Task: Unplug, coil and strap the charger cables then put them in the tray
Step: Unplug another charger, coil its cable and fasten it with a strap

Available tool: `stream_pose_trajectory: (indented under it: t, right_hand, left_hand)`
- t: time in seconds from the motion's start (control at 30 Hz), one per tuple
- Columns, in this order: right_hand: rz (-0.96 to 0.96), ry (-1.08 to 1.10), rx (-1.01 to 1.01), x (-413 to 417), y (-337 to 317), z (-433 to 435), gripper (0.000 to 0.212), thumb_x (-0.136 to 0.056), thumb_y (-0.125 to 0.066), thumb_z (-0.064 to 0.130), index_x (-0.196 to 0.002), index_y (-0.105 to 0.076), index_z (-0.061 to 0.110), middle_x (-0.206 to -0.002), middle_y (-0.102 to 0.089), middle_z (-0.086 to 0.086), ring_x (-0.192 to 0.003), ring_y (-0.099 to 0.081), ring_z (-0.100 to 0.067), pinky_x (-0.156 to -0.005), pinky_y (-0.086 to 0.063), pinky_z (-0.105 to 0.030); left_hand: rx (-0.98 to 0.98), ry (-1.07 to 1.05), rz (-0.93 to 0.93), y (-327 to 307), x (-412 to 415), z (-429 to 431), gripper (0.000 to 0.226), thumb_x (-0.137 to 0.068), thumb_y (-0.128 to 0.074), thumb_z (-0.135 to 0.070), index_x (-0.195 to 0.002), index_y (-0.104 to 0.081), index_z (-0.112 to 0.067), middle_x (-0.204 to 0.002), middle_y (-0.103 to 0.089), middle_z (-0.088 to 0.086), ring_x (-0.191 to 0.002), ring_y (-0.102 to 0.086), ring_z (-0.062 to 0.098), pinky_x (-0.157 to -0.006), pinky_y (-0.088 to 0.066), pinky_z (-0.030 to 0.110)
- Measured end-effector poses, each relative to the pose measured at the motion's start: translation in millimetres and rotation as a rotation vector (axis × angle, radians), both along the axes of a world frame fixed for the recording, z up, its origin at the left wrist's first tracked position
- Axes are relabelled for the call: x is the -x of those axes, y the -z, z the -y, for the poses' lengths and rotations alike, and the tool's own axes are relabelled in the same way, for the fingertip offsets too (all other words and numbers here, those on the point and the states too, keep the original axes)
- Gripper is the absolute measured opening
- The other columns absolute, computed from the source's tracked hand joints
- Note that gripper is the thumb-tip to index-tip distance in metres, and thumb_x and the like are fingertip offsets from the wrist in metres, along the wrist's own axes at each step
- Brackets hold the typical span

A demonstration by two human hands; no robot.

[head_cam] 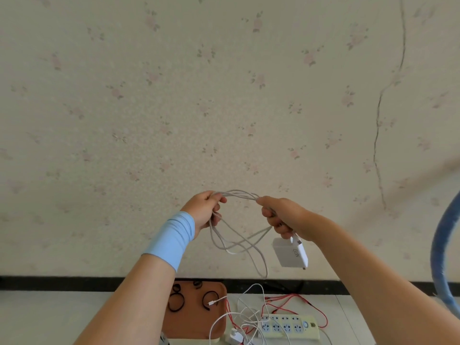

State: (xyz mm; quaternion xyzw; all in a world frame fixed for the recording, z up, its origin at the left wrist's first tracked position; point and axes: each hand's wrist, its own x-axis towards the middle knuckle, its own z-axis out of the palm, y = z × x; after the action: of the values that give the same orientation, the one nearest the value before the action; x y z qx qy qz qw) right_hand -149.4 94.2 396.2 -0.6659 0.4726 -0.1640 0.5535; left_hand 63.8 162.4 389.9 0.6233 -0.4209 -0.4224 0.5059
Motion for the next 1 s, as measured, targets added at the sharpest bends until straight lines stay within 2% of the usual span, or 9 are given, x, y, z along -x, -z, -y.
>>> stream_pose_trajectory:
  t: [0.13,0.27,0.37,0.47,0.57,0.67,0.77,0.83,1.0]
  right_hand:
    - [-0.099,-0.106,0.115,-13,3,-16,0.066,-0.081,-0.058,0.077,-0.088,-0.062,0.011,-0.062,-0.035,0.004,-0.048,-0.026,-0.011,-0.046,-0.024,-0.025]
    - [-0.209,-0.226,0.231,-23,8,-30,0.07,-0.073,-0.067,0.076,-0.111,-0.066,0.017,-0.078,-0.047,-0.002,-0.052,-0.034,-0.01,-0.047,-0.032,-0.023]
    - [-0.271,-0.29,0.221,-27,8,-35,0.06,-0.071,-0.066,0.079,-0.108,-0.068,0.032,-0.074,-0.048,0.001,-0.056,-0.038,-0.012,-0.051,-0.034,-0.025]
    - [-0.266,-0.322,0.183,-29,7,-39,0.079,-0.066,-0.049,0.09,-0.108,-0.074,0.028,-0.069,-0.046,0.002,-0.051,-0.035,-0.011,-0.051,-0.033,-0.025]
    - [-0.232,-0.365,0.145,-28,5,-38,0.089,-0.065,-0.036,0.1,-0.105,-0.078,0.032,-0.084,-0.063,0.0,-0.052,-0.035,-0.011,-0.05,-0.033,-0.025]
    - [-0.229,-0.425,0.168,-26,6,-37,0.076,-0.074,-0.051,0.087,-0.116,-0.071,0.027,-0.105,-0.075,0.006,-0.047,-0.034,-0.007,-0.049,-0.033,-0.024]
    - [-0.264,-0.517,0.24,-28,10,-42,0.053,-0.084,-0.066,0.066,-0.125,-0.059,0.033,-0.068,-0.064,0.018,-0.048,-0.037,-0.008,-0.053,-0.036,-0.028]
    - [-0.229,-0.557,0.199,-30,11,-48,0.053,-0.082,-0.073,0.06,-0.127,-0.061,0.034,-0.06,-0.06,0.014,-0.048,-0.035,-0.01,-0.053,-0.034,-0.029]
    - [-0.216,-0.613,0.151,-33,8,-53,0.038,-0.088,-0.071,0.05,-0.09,-0.073,0.012,-0.065,-0.057,0.005,-0.053,-0.045,-0.01,-0.059,-0.041,-0.027]
  left_hand:
    - [-0.017,-0.112,-0.025,-3,6,4,0.028,-0.103,-0.039,-0.021,-0.084,-0.058,-0.012,-0.059,-0.033,-0.003,-0.047,-0.03,0.012,-0.045,-0.025,0.023]
    - [-0.001,-0.13,-0.354,-5,9,4,0.028,-0.098,-0.042,-0.019,-0.072,-0.052,-0.012,-0.046,-0.026,-0.008,-0.039,-0.022,0.009,-0.042,-0.018,0.021]
    - [0.019,-0.173,-0.516,-4,13,2,0.027,-0.092,-0.041,-0.017,-0.066,-0.048,-0.012,-0.041,-0.026,-0.008,-0.036,-0.026,0.01,-0.042,-0.021,0.019]
    - [0.06,-0.176,-0.575,-5,21,-2,0.026,-0.088,-0.039,-0.018,-0.063,-0.045,-0.013,-0.042,-0.025,-0.007,-0.034,-0.024,0.01,-0.042,-0.019,0.018]
    - [0.117,-0.152,-0.569,-10,26,-6,0.026,-0.087,-0.038,-0.017,-0.062,-0.045,-0.013,-0.045,-0.025,-0.006,-0.035,-0.018,0.01,-0.039,-0.016,0.017]
    - [0.147,-0.138,-0.598,-13,30,-9,0.026,-0.084,-0.039,-0.016,-0.059,-0.044,-0.012,-0.045,-0.025,-0.004,-0.034,-0.016,0.01,-0.038,-0.014,0.016]
    - [0.141,-0.132,-0.683,-10,33,-9,0.028,-0.084,-0.038,-0.016,-0.057,-0.043,-0.012,-0.043,-0.027,-0.005,-0.031,-0.017,0.01,-0.036,-0.014,0.014]
    - [0.125,-0.119,-0.746,-8,34,-8,0.029,-0.085,-0.038,-0.017,-0.058,-0.043,-0.012,-0.042,-0.028,-0.005,-0.029,-0.019,0.009,-0.034,-0.016,0.014]
    - [0.085,-0.054,-0.815,-9,34,-6,0.031,-0.089,-0.039,-0.017,-0.059,-0.044,-0.011,-0.041,-0.029,-0.005,-0.029,-0.027,0.008,-0.032,-0.022,0.015]
